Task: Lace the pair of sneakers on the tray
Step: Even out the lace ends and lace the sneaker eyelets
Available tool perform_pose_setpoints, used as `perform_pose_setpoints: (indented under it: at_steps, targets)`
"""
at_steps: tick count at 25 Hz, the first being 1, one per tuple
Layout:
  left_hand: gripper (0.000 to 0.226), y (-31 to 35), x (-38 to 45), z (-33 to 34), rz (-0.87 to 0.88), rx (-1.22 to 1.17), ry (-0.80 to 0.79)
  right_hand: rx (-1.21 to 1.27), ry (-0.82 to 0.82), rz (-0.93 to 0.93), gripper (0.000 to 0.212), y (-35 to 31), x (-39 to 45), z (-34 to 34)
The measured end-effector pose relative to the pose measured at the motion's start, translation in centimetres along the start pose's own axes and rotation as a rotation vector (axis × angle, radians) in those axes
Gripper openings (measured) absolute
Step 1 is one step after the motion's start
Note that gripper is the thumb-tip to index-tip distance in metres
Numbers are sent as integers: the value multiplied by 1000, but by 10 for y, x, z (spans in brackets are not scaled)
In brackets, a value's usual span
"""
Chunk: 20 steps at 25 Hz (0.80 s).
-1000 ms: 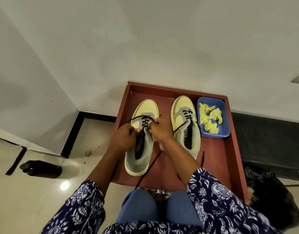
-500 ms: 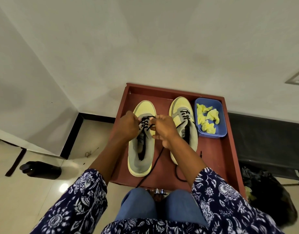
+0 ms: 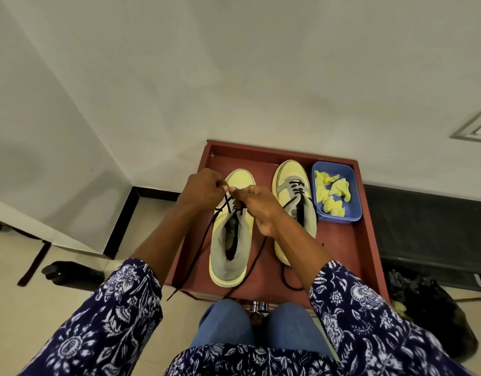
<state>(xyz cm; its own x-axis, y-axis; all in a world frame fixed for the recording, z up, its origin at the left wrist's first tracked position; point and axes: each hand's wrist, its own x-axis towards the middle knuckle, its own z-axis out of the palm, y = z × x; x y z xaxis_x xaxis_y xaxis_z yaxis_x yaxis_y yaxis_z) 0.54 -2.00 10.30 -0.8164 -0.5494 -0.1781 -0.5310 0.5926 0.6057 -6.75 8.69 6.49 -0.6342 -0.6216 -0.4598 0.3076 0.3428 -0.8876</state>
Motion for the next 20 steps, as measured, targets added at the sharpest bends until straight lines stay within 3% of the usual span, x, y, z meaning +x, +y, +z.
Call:
perform_pose_setpoints:
  at_steps: [5,9,12,17,20]
  targets:
    - [19,1,-7,-5,-29,-80,10,-122,-28,-36,11,-3,2,1]
    - [17,4,-9,-11,-42,-126,10,-251,-56,-106,16,-19,4,5]
    - [17,5,-11,-17,-60,-152,26,-210,-75,-112,7,-23,3,6]
    - [12,8,-15,-23,-86,-187,28,-236,-126,-107,20,-16,2,3]
    - [11,7,-17,-25,-123,-245,-9,-132,-133,-173,20,-24,0,2]
